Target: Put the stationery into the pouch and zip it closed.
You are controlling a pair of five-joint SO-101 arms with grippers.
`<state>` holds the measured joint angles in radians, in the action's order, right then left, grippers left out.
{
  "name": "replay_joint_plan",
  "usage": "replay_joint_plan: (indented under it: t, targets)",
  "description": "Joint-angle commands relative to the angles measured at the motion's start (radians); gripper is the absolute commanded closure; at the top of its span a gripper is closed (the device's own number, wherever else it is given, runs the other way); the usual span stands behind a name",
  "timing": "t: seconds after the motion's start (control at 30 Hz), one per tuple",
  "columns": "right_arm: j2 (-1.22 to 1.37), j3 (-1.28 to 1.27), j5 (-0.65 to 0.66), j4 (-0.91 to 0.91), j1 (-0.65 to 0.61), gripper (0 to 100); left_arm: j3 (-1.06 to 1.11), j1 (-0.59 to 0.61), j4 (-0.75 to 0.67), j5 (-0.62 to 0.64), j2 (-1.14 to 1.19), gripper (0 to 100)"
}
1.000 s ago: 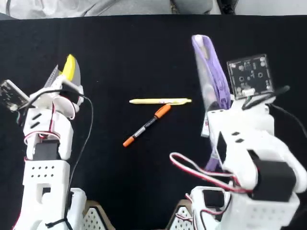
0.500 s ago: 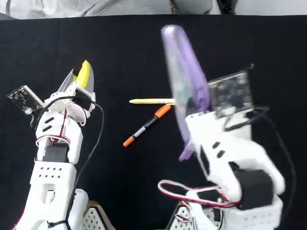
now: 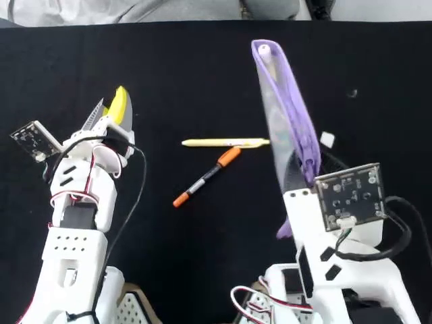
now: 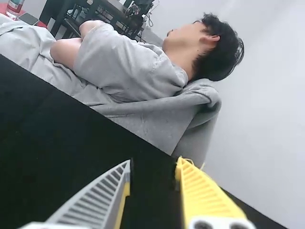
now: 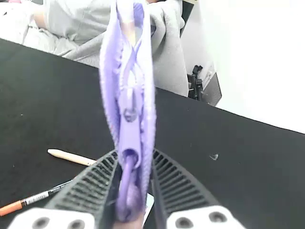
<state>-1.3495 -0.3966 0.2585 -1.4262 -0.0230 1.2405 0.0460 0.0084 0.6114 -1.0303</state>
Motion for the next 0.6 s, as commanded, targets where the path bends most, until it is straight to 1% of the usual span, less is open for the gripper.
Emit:
replay_joint_plan:
  t: [0.0, 0.07, 0.17, 0.27, 0.37, 0.4, 0.57]
  targets:
    - [-0.048, 0.007, -0.018, 0.048, -0.003, 98.7, -0.016, -0.018, -0.021, 0.005, 0.006, 84]
    - [-0.071, 0.010, -0.028, 0.052, -0.080, 98.7, -0.033, -0.018, -0.021, 0.005, 0.011, 84]
    - [-0.084, 0.005, -0.029, 0.041, -0.233, 98.7, -0.079, -0.018, -0.021, 0.003, 0.012, 84]
    - [-0.074, 0.002, -0.029, 0.026, -0.351, 98.7, -0.156, -0.047, -0.017, -0.043, 0.012, 84]
    - [-0.056, 0.001, -0.023, 0.011, -0.376, 98.7, -0.217, -0.064, -0.006, -0.020, 0.012, 84]
    - [-0.047, 0.001, -0.021, 0.002, -0.379, 98.7, -0.239, -0.062, 0.021, -0.003, 0.012, 84]
    - [0.013, 0.001, -0.020, -0.048, -0.382, 98.7, -0.383, -0.065, 0.235, 0.066, 0.012, 84]
